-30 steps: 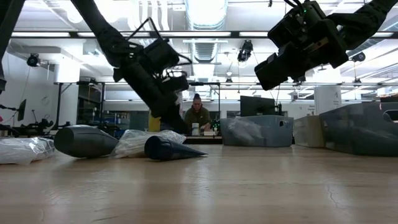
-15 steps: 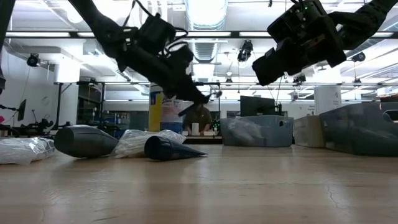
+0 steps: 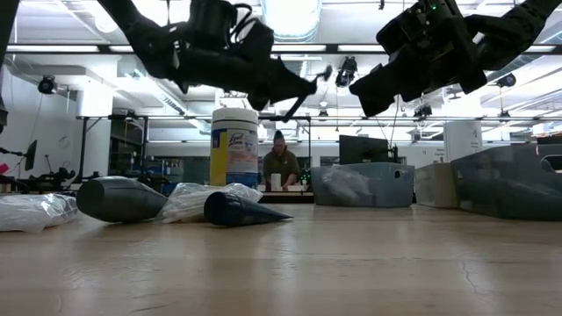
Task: Pick & Place Travel size toiletries
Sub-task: Put the blue razor into the gray bin
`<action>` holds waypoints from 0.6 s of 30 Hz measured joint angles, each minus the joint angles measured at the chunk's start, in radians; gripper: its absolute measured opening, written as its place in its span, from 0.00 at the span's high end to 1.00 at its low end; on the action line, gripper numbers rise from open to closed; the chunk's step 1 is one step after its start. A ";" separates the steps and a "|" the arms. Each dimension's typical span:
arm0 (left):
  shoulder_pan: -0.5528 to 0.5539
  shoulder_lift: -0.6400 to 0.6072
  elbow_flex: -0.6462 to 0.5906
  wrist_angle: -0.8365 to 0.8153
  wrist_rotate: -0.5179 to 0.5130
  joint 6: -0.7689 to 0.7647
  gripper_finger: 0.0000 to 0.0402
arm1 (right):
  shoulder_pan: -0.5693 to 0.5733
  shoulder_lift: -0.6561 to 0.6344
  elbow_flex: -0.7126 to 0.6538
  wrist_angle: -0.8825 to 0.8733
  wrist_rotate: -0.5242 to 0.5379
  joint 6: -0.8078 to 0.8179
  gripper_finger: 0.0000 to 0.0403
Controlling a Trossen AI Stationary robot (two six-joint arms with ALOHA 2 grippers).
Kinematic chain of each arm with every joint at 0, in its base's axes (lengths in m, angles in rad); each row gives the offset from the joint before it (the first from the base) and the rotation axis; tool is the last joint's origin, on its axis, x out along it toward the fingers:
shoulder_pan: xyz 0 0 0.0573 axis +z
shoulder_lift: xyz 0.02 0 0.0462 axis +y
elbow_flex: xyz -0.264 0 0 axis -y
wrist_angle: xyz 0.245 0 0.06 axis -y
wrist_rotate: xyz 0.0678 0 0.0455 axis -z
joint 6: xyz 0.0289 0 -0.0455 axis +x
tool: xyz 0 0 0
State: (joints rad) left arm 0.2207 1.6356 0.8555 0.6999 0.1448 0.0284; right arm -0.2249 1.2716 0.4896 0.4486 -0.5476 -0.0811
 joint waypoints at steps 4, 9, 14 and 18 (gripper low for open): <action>-0.023 0.000 0.000 0.064 0.001 -0.015 0.89 | 0.000 0.000 0.000 0.016 0.015 0.000 0.74; -0.055 0.000 0.000 0.132 0.001 0.003 0.89 | 0.000 0.000 0.002 0.068 0.186 -0.002 0.66; -0.076 0.000 0.000 0.193 0.001 0.026 0.89 | 0.000 0.000 0.001 0.126 0.267 0.027 0.61; -0.085 0.000 0.000 0.247 0.001 0.027 0.89 | 0.000 0.000 0.004 0.184 0.268 0.044 0.59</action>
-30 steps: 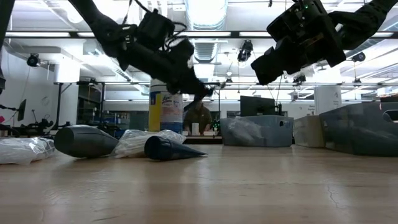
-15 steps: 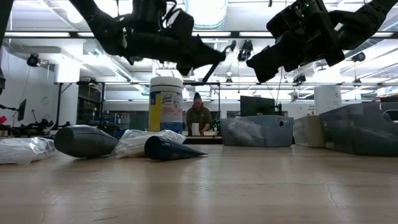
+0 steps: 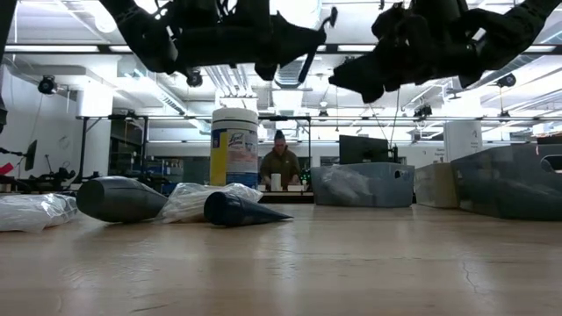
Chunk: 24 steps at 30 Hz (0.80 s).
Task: Pick & Place Travel size toiletries
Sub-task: Put the blue razor into the gray bin
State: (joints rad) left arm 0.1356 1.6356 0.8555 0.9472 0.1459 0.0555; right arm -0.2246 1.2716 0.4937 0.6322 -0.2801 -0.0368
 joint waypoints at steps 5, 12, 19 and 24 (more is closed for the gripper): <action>-0.007 0.000 0.000 0.030 -0.001 0.000 0.89 | 0.000 0.000 0.006 0.082 0.000 0.030 0.57; -0.008 0.000 0.000 0.033 -0.001 0.000 0.89 | 0.000 0.006 0.022 0.128 0.003 0.035 0.62; -0.008 0.000 0.000 0.045 -0.001 0.001 0.89 | 0.003 0.138 0.104 0.125 -0.013 0.038 0.68; -0.008 0.000 0.000 0.036 -0.001 0.001 0.89 | 0.004 0.217 0.145 0.127 -0.039 0.037 0.72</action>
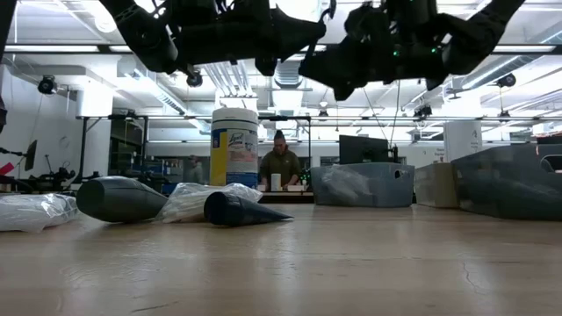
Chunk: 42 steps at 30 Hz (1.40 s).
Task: Pick & Place Travel size toiletries
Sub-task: Put the blue razor into the gray bin
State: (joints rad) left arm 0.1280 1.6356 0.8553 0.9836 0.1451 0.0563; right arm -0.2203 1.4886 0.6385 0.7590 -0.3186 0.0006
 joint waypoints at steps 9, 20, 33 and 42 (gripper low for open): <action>0.000 0.000 -0.008 -0.018 0.000 -0.001 0.89 | 0.000 0.010 0.005 -0.018 -0.015 -0.009 0.86; 0.001 0.000 -0.009 -0.048 -0.005 -0.007 0.89 | 0.000 0.001 0.004 -0.076 -0.011 0.005 0.92; 0.001 -0.004 -0.009 -0.118 -0.005 -0.001 0.61 | 0.000 -0.002 0.003 -0.114 -0.011 0.056 0.92; 0.002 -0.105 -0.009 -0.279 -0.006 0.013 0.47 | -0.001 -0.043 0.003 -0.192 -0.011 0.053 0.92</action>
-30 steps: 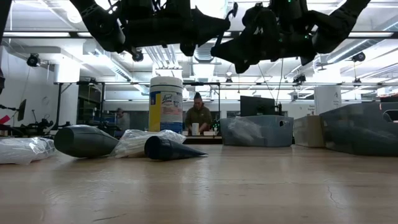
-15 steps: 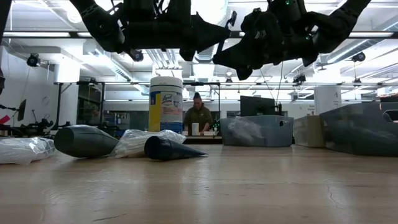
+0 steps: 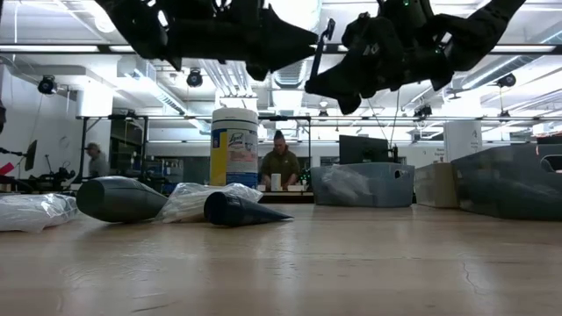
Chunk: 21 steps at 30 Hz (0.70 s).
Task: Pick & Place Travel size toiletries
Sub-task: Put the blue razor into the gray bin
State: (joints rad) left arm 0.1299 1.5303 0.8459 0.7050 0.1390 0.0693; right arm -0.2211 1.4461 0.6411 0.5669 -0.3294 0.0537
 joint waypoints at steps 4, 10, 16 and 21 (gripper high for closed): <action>0.000 -0.060 0.000 -0.112 0.000 0.008 0.48 | -0.002 -0.041 -0.002 -0.043 0.001 -0.008 0.92; -0.003 -0.134 -0.037 -0.182 -0.002 0.007 0.49 | -0.018 -0.121 -0.003 -0.143 0.027 -0.032 0.92; -0.004 -0.213 -0.141 -0.168 -0.049 -0.001 0.49 | -0.053 -0.202 -0.009 -0.238 0.029 -0.057 0.92; -0.003 -0.271 -0.266 -0.034 -0.063 -0.044 0.49 | -0.097 -0.253 -0.010 -0.303 0.029 -0.057 0.92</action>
State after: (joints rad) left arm 0.1265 1.2597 0.5795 0.6713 0.0757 0.0249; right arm -0.3185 1.1928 0.6312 0.2636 -0.3000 -0.0031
